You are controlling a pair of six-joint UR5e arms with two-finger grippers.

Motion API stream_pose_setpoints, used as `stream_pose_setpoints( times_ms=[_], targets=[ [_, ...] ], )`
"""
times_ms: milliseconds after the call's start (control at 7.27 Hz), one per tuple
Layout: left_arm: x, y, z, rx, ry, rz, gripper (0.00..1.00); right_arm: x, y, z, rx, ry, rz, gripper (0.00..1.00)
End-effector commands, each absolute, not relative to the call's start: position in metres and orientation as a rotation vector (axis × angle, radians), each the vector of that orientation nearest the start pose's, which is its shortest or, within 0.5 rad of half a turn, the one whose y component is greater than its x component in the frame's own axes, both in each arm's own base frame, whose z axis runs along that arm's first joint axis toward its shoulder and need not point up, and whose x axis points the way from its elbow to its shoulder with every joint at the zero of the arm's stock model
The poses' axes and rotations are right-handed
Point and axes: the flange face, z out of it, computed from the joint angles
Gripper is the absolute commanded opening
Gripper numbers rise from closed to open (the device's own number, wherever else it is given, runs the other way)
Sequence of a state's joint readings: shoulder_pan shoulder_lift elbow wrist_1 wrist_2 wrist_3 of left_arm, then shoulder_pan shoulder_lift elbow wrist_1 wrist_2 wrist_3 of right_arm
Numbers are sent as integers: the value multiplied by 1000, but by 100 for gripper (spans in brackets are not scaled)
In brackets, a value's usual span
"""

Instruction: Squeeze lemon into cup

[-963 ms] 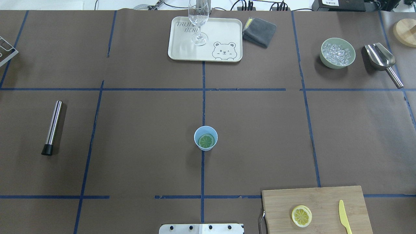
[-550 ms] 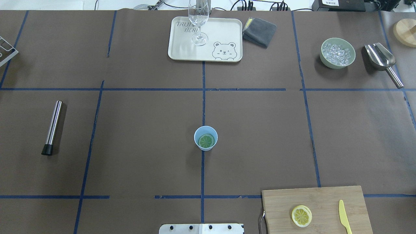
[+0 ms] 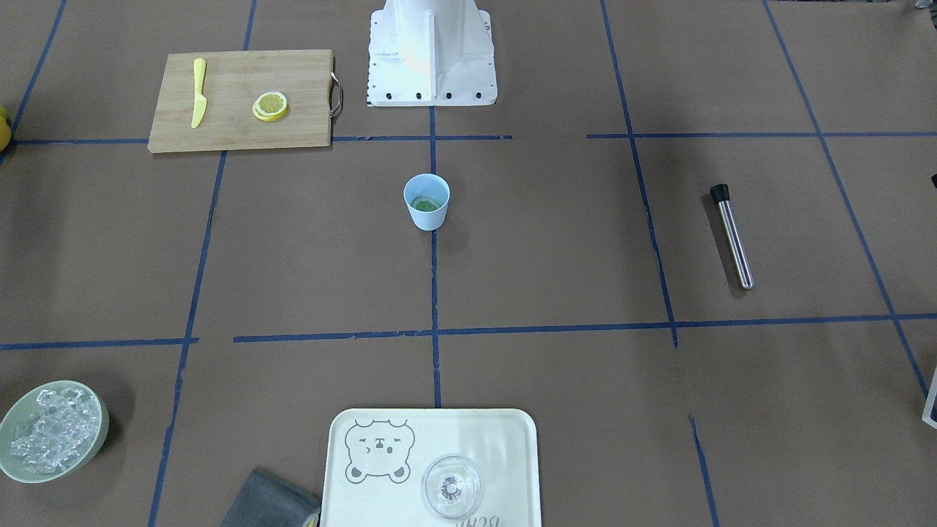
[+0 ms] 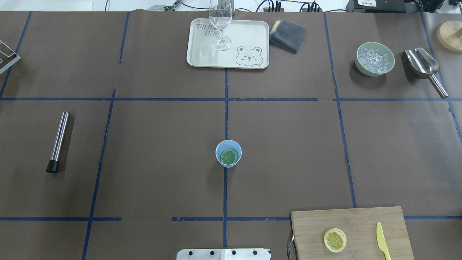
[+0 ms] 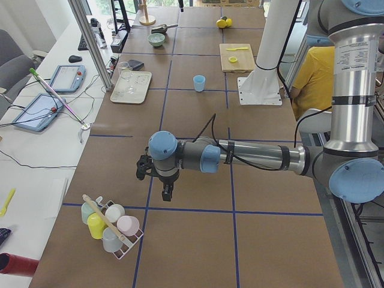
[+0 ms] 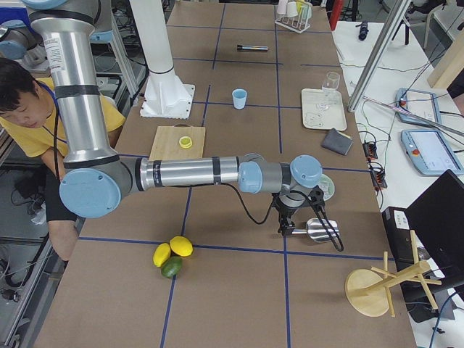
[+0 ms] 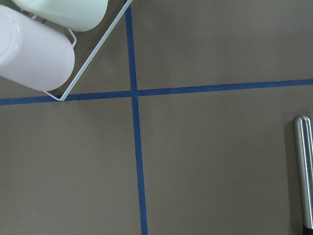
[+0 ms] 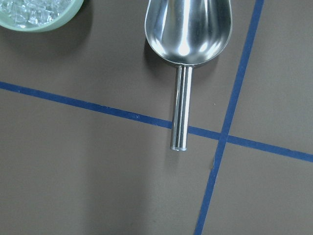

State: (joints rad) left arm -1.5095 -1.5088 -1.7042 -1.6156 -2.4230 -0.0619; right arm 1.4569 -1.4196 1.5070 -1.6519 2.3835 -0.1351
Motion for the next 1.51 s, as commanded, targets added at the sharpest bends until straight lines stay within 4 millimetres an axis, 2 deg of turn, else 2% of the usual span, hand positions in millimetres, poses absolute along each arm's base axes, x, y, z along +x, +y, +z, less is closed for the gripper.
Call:
stream_pose_setpoints(
  times_ms=[0,138,550,826,963,1376],
  targets=[
    [-29,-483,609,53,852,47,100,-4,-557,620,11,-814,-240,100],
    [-29,-485,602,48,850,46,100,-4,-555,621,8,-815,-239,100],
    [-30,-477,616,20,846,32,100,-4,-553,628,0,-817,-241,100],
    [-30,-480,613,33,833,48,100,-3,-554,626,7,-815,-250,100],
    [-33,-478,623,51,779,111,100,-4,-555,624,13,-815,-253,100],
    [-33,-475,630,34,782,113,100,-8,-555,621,12,-825,-258,100]
  ],
)
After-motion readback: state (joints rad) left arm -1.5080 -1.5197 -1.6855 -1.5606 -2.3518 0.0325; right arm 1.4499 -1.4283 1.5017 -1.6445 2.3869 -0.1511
